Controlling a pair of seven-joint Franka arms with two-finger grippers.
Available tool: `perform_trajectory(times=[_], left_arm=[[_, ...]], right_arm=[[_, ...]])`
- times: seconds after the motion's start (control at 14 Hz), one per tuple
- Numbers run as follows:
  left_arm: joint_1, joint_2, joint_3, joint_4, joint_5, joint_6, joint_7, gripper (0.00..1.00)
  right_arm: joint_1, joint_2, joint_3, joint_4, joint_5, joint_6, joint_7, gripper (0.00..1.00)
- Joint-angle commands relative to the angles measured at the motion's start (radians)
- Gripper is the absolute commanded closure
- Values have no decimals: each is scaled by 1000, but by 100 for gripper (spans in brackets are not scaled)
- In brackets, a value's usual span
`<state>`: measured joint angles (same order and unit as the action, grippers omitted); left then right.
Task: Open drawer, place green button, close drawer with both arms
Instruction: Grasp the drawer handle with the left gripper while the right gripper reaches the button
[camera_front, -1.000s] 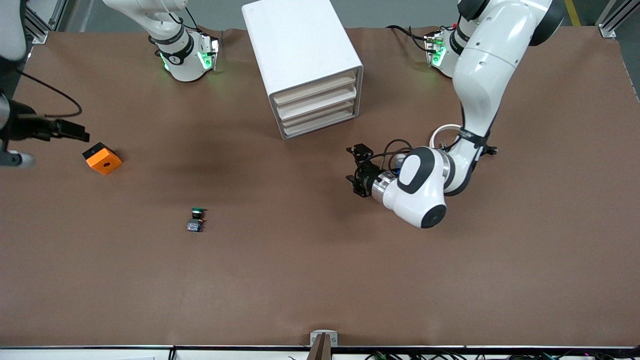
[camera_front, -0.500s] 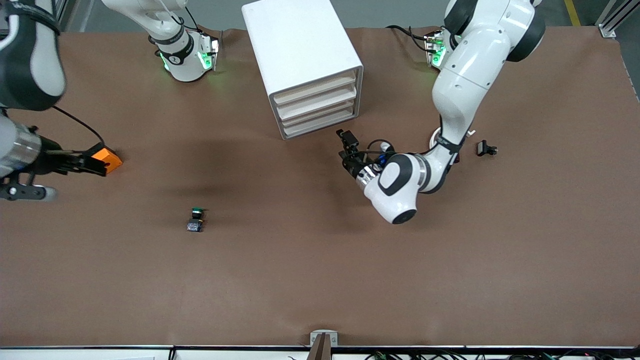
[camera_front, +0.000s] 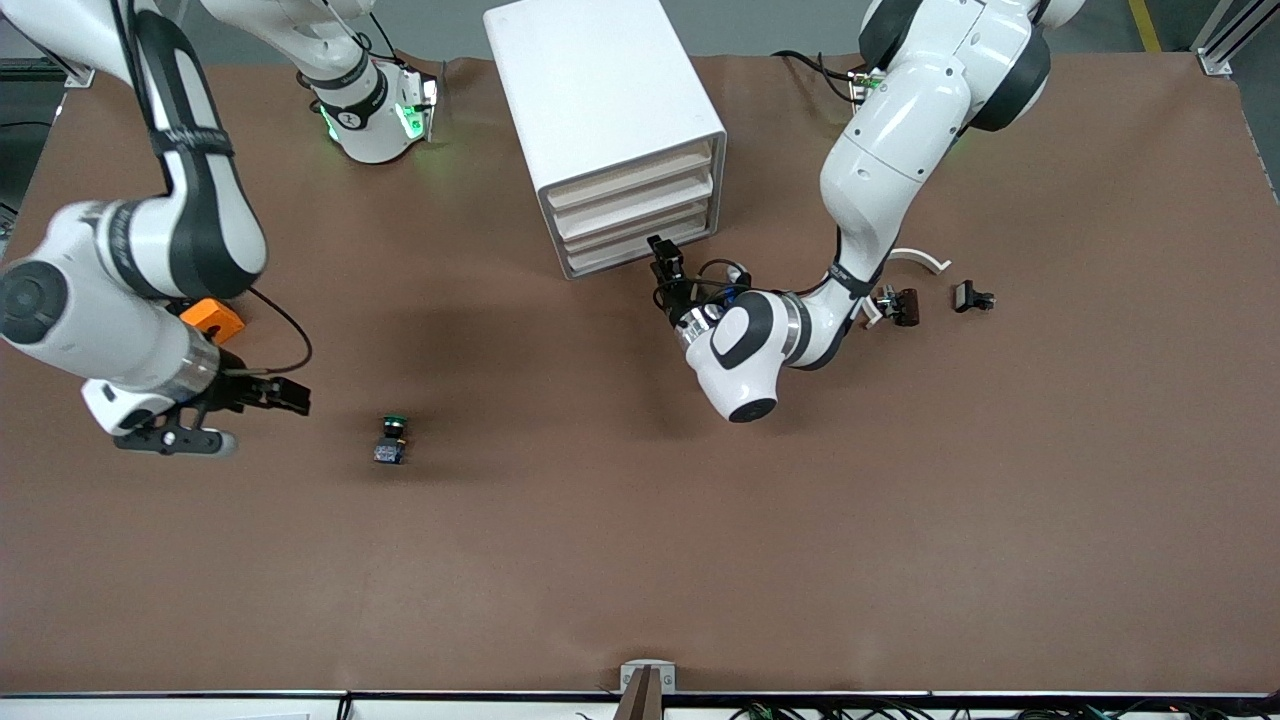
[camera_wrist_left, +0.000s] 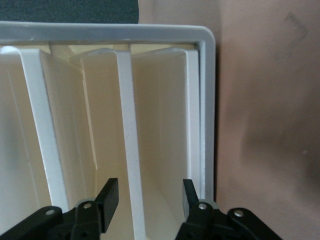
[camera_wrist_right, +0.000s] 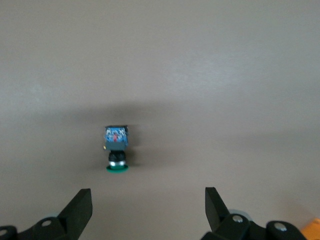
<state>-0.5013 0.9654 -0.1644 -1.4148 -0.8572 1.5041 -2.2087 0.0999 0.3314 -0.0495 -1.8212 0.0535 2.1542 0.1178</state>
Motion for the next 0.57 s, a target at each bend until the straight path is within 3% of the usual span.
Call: perform_trajectory(times=[0.0,0.36,0.5], left_arm=[[-46,1,6,10,-42,-21,-22,48],[-66,12,6,8,-59,-19,-19,61],[-76,13,6,-1,-59,-19,-10,61]], right_arm=[[72,86,-6,11,2,103,117,0],[100,218,-7,17,-3,263,138,0],[98,251,-7,26,-4,271,138,0]])
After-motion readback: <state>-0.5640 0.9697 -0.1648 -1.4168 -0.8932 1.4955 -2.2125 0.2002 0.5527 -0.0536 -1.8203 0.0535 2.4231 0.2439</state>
